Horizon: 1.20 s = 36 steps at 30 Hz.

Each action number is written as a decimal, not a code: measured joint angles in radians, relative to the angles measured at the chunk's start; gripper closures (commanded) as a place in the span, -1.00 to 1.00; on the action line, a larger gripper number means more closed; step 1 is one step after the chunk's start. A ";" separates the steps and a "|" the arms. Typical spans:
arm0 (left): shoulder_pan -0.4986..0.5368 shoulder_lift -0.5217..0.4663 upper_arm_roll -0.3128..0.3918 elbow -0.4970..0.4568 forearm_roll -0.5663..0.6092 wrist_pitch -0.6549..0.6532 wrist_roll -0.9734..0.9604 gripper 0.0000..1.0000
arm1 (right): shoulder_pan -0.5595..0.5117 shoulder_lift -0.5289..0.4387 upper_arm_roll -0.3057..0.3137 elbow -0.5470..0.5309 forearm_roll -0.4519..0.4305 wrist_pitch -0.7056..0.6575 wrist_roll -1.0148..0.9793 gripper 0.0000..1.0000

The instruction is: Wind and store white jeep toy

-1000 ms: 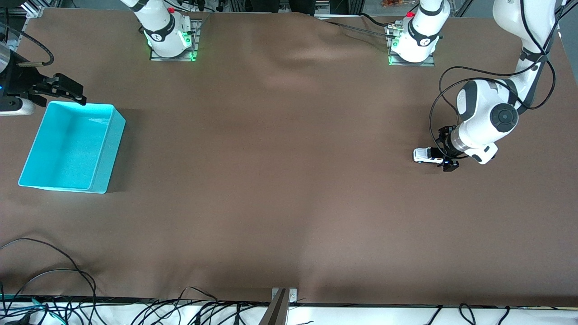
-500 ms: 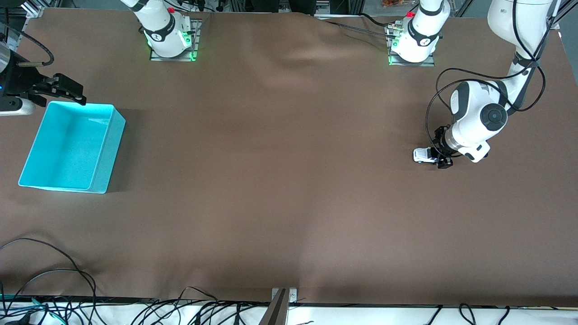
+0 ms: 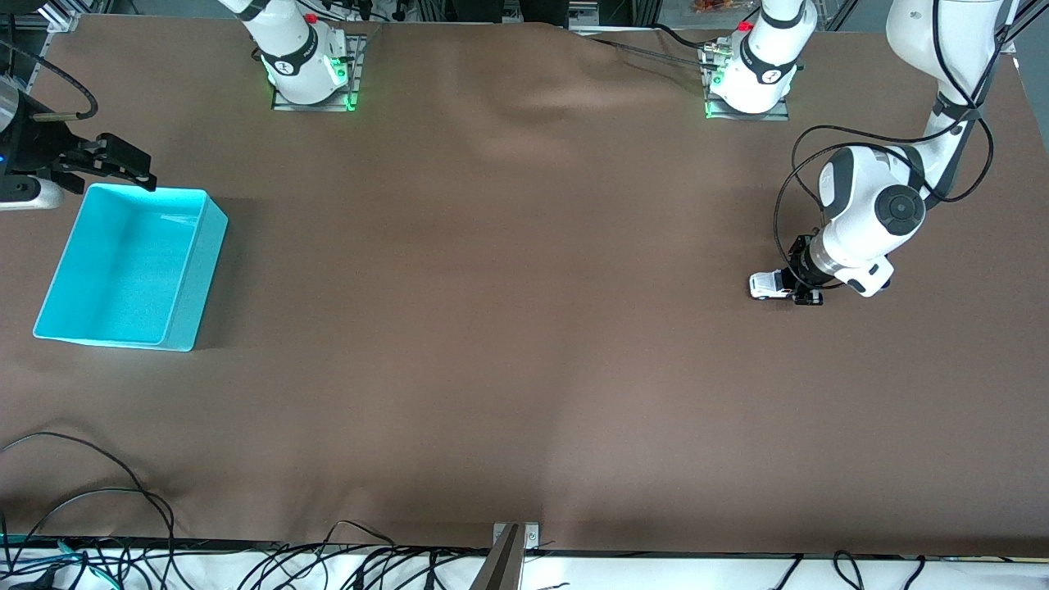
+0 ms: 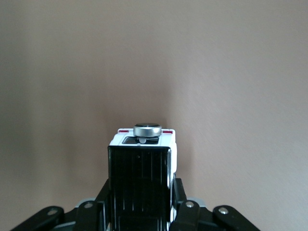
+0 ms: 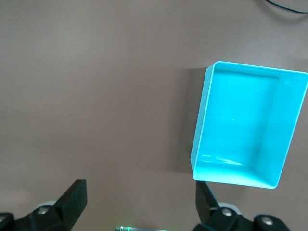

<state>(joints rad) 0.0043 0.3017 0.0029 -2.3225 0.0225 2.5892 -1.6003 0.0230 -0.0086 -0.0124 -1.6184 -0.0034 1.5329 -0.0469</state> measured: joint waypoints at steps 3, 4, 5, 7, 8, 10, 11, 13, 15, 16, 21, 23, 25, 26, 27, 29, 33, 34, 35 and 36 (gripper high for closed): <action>-0.025 -0.007 -0.014 0.022 0.000 -0.013 -0.053 0.87 | 0.000 0.000 0.000 0.000 0.000 0.000 0.000 -1.00; -0.035 -0.009 -0.019 0.027 0.000 -0.017 -0.071 0.87 | 0.000 0.000 0.000 0.000 0.000 0.000 0.000 -1.00; -0.047 -0.011 -0.024 0.031 0.000 -0.020 -0.090 0.87 | 0.000 0.000 0.000 0.000 0.000 0.000 0.000 -1.00; -0.073 -0.013 -0.034 0.037 0.000 -0.023 -0.125 0.87 | 0.000 0.000 0.000 0.000 0.000 0.000 0.000 -1.00; -0.086 -0.013 -0.037 0.039 0.000 -0.023 -0.140 0.87 | 0.000 0.000 0.000 0.000 0.000 0.000 0.000 -1.00; -0.113 -0.013 -0.042 0.041 0.000 -0.023 -0.169 0.87 | 0.000 0.000 0.000 0.000 0.000 0.000 0.000 -1.00; -0.127 -0.013 -0.044 0.042 0.000 -0.023 -0.183 0.87 | 0.000 0.000 0.000 0.000 0.000 0.000 0.000 -1.00; -0.152 -0.013 -0.046 0.042 0.000 -0.024 -0.206 0.87 | 0.000 0.000 0.000 0.000 0.000 0.000 0.000 -1.00; -0.179 -0.012 -0.048 0.042 0.000 -0.024 -0.232 0.87 | 0.000 0.000 0.000 0.000 0.000 0.000 0.000 -1.00; -0.192 -0.011 -0.048 0.042 0.000 -0.025 -0.247 0.87 | 0.000 0.000 0.000 0.000 0.000 0.000 0.000 -1.00; -0.266 0.012 -0.051 0.048 0.000 -0.025 -0.307 0.87 | 0.000 0.000 0.000 0.000 0.000 0.000 0.000 -1.00; -0.290 0.026 -0.051 0.056 0.000 -0.025 -0.321 0.87 | 0.000 0.000 0.000 0.000 0.000 0.000 0.000 -1.00; -0.307 0.040 -0.051 0.066 0.000 -0.025 -0.328 0.87 | 0.000 0.000 0.000 0.000 0.000 0.000 0.000 -1.00; -0.314 0.049 -0.052 0.072 0.000 -0.025 -0.335 0.87 | 0.000 0.000 0.000 0.000 0.000 0.000 0.000 -1.00; -0.318 0.056 -0.051 0.077 0.000 -0.025 -0.339 0.87 | 0.000 0.000 0.000 0.000 0.000 0.000 0.000 -1.00; -0.323 0.072 -0.051 0.087 0.000 -0.025 -0.345 0.87 | 0.000 0.000 0.000 0.000 0.000 0.000 0.000 -1.00; -0.325 0.092 -0.051 0.104 0.000 -0.030 -0.349 0.87 | 0.000 0.000 0.000 0.000 0.000 0.000 0.000 -1.00; -0.325 0.093 -0.051 0.106 0.000 -0.035 -0.349 0.87 | 0.000 0.000 0.000 0.000 0.000 0.000 0.000 -1.00; -0.325 0.093 -0.050 0.106 0.000 -0.036 -0.350 0.87 | 0.000 0.000 0.000 0.000 0.000 0.000 0.000 -1.00; -0.325 0.094 -0.049 0.107 0.000 -0.036 -0.350 0.87 | 0.000 0.000 0.000 0.000 0.000 0.000 0.000 -1.00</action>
<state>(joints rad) -0.3204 0.3955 -0.0466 -2.2158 0.0226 2.5533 -1.9503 0.0230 -0.0087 -0.0125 -1.6181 -0.0032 1.5329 -0.0469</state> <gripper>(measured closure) 0.489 0.000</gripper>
